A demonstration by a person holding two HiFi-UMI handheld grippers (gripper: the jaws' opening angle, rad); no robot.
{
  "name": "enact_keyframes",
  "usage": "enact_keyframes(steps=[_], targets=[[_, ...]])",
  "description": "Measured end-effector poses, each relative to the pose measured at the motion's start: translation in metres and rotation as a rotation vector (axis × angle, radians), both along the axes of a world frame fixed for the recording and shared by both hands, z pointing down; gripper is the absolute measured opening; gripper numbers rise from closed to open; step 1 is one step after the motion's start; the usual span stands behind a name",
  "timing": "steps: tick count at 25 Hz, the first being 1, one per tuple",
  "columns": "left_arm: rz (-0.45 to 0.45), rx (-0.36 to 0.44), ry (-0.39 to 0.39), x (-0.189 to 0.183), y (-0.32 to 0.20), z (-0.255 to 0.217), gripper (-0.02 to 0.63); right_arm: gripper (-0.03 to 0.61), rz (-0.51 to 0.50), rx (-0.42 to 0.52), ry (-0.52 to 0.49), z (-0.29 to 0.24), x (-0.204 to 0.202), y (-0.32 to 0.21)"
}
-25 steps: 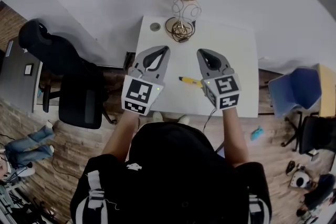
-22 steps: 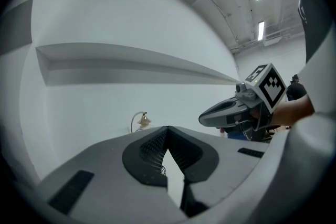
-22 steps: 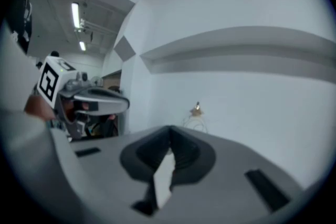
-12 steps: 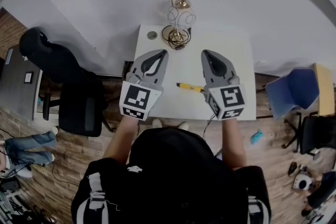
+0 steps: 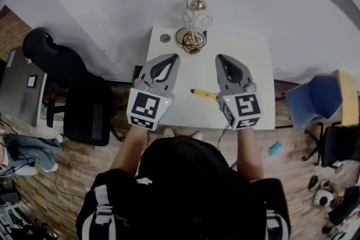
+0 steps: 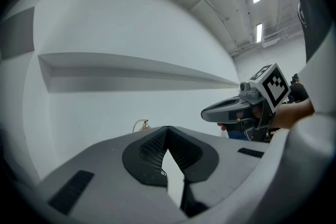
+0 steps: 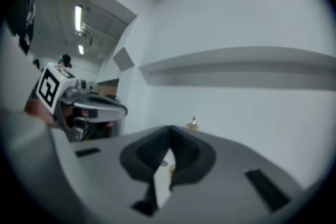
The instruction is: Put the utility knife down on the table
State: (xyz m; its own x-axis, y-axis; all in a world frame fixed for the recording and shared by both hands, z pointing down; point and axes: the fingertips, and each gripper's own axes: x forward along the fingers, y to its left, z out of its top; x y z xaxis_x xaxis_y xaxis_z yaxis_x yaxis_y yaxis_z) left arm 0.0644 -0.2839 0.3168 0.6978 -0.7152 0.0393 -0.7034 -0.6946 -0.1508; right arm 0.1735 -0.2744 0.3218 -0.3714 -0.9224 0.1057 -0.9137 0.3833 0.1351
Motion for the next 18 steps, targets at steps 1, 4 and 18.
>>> enact_keyframes(steps=[1, 4, 18], targets=[[-0.001, 0.001, 0.001, -0.0004, 0.0003, -0.0002, 0.014, 0.034, 0.000, 0.000, 0.001, 0.0001, -0.0003, 0.0001], [-0.001, 0.002, 0.002, -0.0015, 0.0007, 0.0001, 0.014, 0.034, 0.000, -0.002, 0.002, 0.0007, -0.0015, 0.0006], [-0.006, -0.007, 0.003, -0.0078, 0.0021, 0.0032, 0.015, 0.034, -0.005, -0.004, 0.010, 0.0059, -0.0070, 0.0014]])
